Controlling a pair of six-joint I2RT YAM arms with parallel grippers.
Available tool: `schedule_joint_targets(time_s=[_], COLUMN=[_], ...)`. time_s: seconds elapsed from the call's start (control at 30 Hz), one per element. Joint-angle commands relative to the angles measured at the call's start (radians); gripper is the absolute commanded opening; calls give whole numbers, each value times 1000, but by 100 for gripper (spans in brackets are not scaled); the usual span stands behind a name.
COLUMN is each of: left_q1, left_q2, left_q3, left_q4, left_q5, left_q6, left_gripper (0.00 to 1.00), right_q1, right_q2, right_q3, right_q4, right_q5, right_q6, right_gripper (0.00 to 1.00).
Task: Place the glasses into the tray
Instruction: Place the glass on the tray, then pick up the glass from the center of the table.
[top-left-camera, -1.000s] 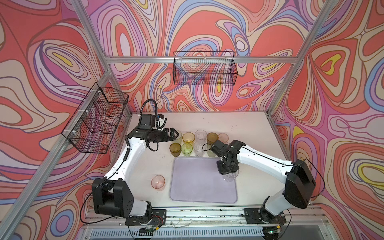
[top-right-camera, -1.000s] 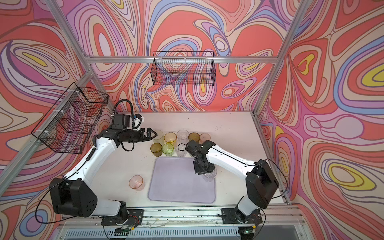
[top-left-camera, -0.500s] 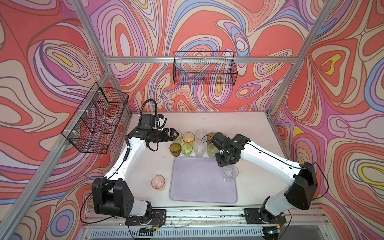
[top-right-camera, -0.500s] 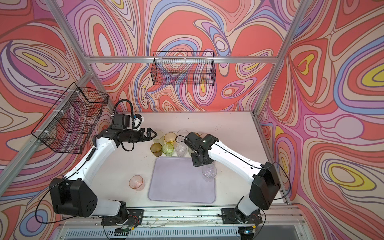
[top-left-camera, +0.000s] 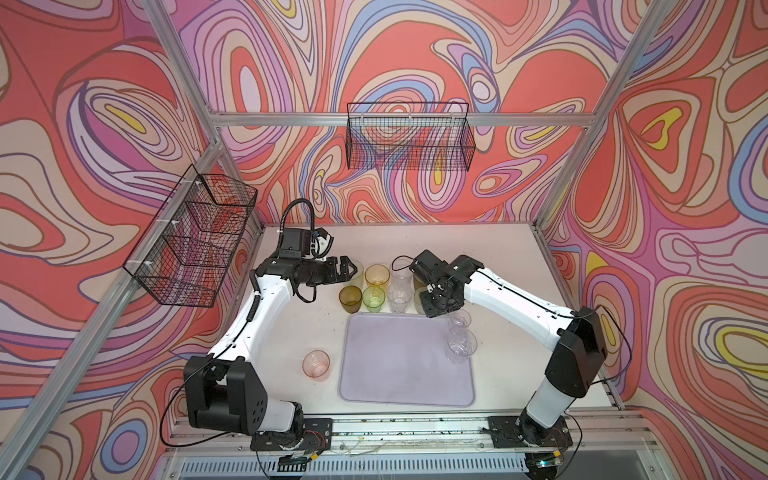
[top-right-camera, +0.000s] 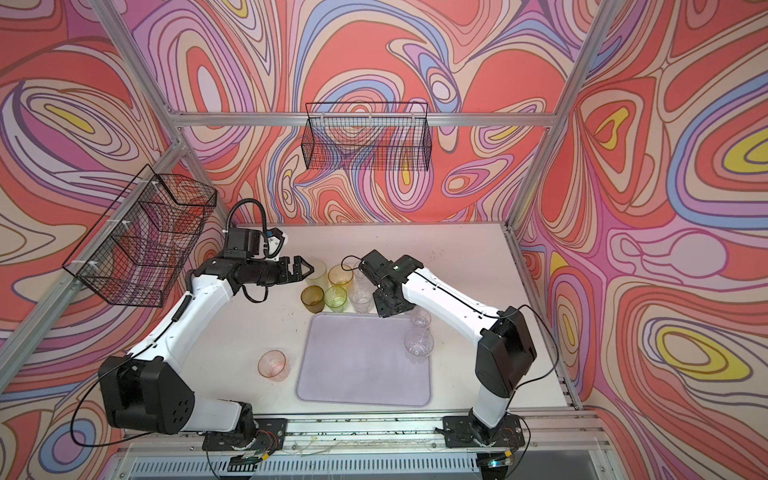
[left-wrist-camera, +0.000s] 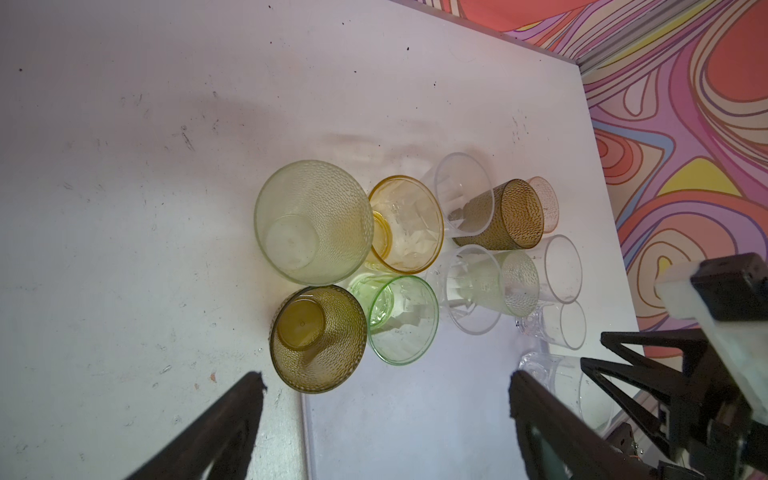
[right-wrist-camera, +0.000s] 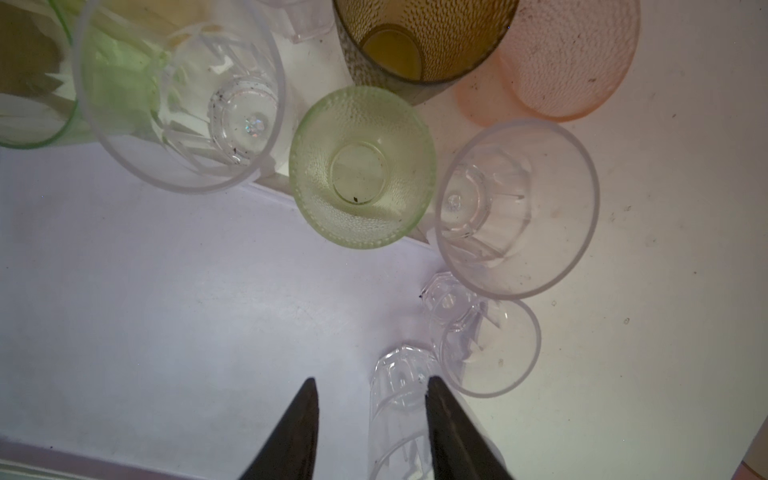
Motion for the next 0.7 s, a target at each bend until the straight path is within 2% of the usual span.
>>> schedule_joint_targets(time_s=[0.0,0.3,0.43,0.67], left_q1=[-4,-4,-4,-4], left_q2=[-11,-3,-3,-1], left_q3=[12,14,14,15], left_q4=[-33,-29,-33,-35], left_q5=[-5,2,-1,-3], left_q6=[17,12,13,15], left_gripper=[95,95,95,95], right_q1=[-36,-119,-144,-165], right_q2=[10,34,77,118], right_q3=[18,-2,-4,-1], right_q4=[16,69,92,121], right_q5=[13,-21,-31,-37], right_q6=[-34,-86,-107,-137], right_gripper=[42,36,31,29])
